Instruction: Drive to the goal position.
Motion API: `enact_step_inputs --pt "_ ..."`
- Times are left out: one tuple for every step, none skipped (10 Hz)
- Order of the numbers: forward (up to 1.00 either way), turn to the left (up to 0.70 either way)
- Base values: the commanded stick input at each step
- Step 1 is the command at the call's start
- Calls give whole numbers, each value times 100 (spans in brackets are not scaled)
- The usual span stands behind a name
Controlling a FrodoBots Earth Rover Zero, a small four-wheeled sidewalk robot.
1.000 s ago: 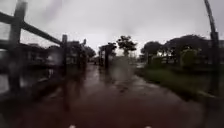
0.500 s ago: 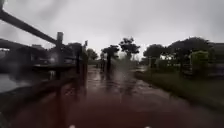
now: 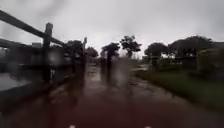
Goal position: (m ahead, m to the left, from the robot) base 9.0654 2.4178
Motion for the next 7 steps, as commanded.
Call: enact_step_inputs --pt "100 0" --pt "100 0" --pt "100 0" --pt "100 0" --pt "100 0" --pt "100 0" --pt "100 0"
